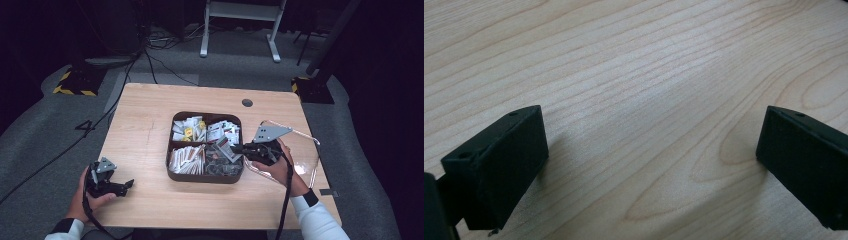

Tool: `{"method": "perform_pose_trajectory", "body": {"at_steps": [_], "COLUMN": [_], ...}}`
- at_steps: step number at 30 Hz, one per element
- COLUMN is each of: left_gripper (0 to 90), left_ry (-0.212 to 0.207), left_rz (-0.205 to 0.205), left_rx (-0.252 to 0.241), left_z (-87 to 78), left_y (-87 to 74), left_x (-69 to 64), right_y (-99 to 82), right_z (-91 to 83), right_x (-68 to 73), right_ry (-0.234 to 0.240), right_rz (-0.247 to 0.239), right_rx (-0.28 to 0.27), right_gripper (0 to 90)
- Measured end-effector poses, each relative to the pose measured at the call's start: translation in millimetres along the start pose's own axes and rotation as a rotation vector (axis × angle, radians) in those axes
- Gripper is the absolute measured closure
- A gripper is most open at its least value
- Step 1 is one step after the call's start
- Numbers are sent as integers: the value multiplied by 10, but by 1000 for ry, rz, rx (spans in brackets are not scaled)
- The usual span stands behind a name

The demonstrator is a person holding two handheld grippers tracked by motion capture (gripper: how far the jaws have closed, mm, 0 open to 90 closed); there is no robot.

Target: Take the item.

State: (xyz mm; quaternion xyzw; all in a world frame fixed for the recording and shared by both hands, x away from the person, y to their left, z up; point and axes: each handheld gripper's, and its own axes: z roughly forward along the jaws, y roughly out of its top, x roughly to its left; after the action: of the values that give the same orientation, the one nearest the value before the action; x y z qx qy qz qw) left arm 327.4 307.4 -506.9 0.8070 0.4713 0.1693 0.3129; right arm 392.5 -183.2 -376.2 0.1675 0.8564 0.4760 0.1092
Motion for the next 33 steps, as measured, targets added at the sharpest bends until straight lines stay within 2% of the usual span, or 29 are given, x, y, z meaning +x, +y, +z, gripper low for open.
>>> {"method": "perform_pose_trajectory", "body": {"at_steps": [14, 28, 33], "left_gripper": [5, 5, 5], "left_ry": [0, 0, 0], "left_rz": [-1, 0, -1], "left_rx": [0, 0, 0], "left_z": [0, 0, 0], "left_y": [0, 0, 0], "left_x": [-1, 0, 0], "right_y": [-103, -292, -344], "right_z": [64, 292, 389], "right_x": [356, 692, 791], "right_ry": [101, 211, 260], "right_rz": [-40, -91, -94], "right_rx": [27, 113, 141], "right_gripper": [893, 891, 891]}}
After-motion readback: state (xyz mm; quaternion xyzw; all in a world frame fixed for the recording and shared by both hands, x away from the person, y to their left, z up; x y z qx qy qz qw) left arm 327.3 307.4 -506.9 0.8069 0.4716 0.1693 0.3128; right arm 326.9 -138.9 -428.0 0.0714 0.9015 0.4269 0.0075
